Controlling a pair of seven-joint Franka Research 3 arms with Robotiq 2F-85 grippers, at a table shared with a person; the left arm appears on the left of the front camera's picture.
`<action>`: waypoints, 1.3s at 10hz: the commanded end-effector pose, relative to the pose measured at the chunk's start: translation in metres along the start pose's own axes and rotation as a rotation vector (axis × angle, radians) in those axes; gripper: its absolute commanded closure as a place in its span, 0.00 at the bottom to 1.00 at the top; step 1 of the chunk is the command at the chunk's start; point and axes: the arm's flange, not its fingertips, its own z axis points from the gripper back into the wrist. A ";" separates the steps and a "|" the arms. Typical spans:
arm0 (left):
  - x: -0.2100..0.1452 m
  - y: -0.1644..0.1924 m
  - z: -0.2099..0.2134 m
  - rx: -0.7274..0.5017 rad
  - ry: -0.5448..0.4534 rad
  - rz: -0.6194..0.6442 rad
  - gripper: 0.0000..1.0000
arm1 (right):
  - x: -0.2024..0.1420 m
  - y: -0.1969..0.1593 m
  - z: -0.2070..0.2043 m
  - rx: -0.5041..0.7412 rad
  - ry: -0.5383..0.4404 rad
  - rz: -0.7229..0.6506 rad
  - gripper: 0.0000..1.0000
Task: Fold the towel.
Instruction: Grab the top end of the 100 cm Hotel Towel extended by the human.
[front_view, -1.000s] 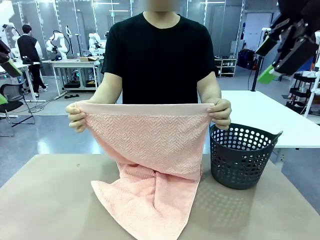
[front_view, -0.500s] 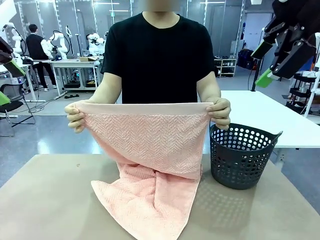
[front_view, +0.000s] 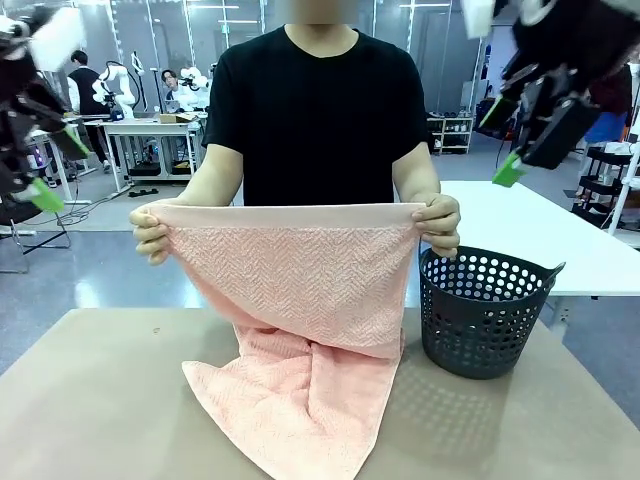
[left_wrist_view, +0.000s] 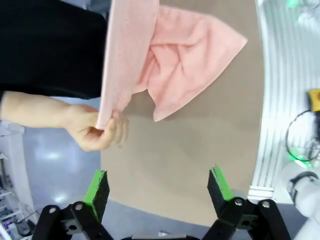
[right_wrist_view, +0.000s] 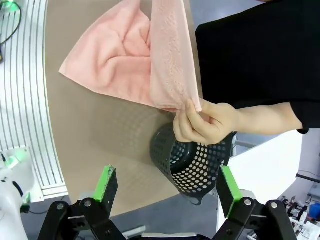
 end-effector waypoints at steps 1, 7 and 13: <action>0.027 0.016 -0.005 0.044 0.079 0.004 0.00 | 0.019 -0.013 -0.012 0.011 0.058 0.006 0.00; 0.086 0.059 -0.059 -0.026 0.131 0.000 0.00 | 0.078 -0.051 -0.079 0.047 0.132 0.045 0.00; 0.071 0.084 -0.123 -0.131 0.104 0.026 0.00 | 0.077 -0.076 -0.134 0.125 0.159 0.055 0.00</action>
